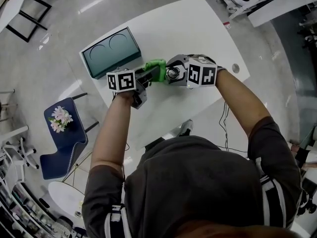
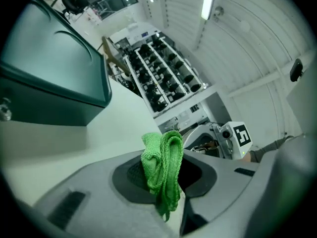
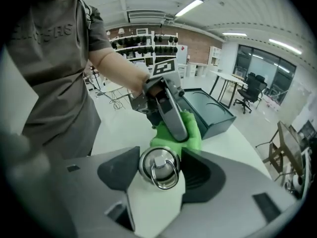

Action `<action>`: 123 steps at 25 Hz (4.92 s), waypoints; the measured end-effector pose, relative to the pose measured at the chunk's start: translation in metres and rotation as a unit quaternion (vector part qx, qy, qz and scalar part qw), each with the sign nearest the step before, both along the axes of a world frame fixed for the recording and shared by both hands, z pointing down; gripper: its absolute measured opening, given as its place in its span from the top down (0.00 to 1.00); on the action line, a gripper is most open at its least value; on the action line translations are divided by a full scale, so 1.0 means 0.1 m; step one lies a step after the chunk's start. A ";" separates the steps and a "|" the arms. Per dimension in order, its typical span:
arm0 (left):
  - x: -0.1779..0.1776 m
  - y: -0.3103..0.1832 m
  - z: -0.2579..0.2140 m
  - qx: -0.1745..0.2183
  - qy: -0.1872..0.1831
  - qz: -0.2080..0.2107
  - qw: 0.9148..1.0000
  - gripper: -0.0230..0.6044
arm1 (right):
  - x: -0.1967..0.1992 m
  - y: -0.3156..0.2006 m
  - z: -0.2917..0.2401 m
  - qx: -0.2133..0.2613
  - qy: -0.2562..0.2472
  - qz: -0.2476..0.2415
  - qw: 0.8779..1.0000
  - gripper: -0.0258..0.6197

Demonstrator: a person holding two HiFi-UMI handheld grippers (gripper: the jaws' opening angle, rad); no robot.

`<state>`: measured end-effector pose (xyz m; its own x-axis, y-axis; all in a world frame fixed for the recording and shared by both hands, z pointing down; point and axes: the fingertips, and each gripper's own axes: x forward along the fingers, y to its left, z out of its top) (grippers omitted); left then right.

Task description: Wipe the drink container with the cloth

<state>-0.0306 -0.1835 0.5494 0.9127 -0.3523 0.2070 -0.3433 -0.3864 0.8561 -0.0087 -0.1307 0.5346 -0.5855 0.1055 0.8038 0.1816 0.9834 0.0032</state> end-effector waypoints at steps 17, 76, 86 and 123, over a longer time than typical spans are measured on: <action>0.22 -0.12 0.63 0.027 -0.179 0.043 0.983 0.84 | 0.03 -0.01 -0.02 0.010 -0.035 0.041 0.999 0.56; 0.99 -0.03 0.28 -0.032 -0.030 0.363 0.931 0.84 | 0.23 0.09 -0.01 0.007 -0.103 0.187 0.977 0.62; 0.99 -0.03 0.60 -0.012 -0.120 0.385 0.915 0.84 | 0.19 0.10 -0.04 0.015 -0.101 0.169 0.980 0.62; 0.06 0.40 -0.93 0.204 -0.176 0.083 0.959 0.83 | 0.24 0.08 0.61 -0.011 -0.176 0.256 0.951 0.29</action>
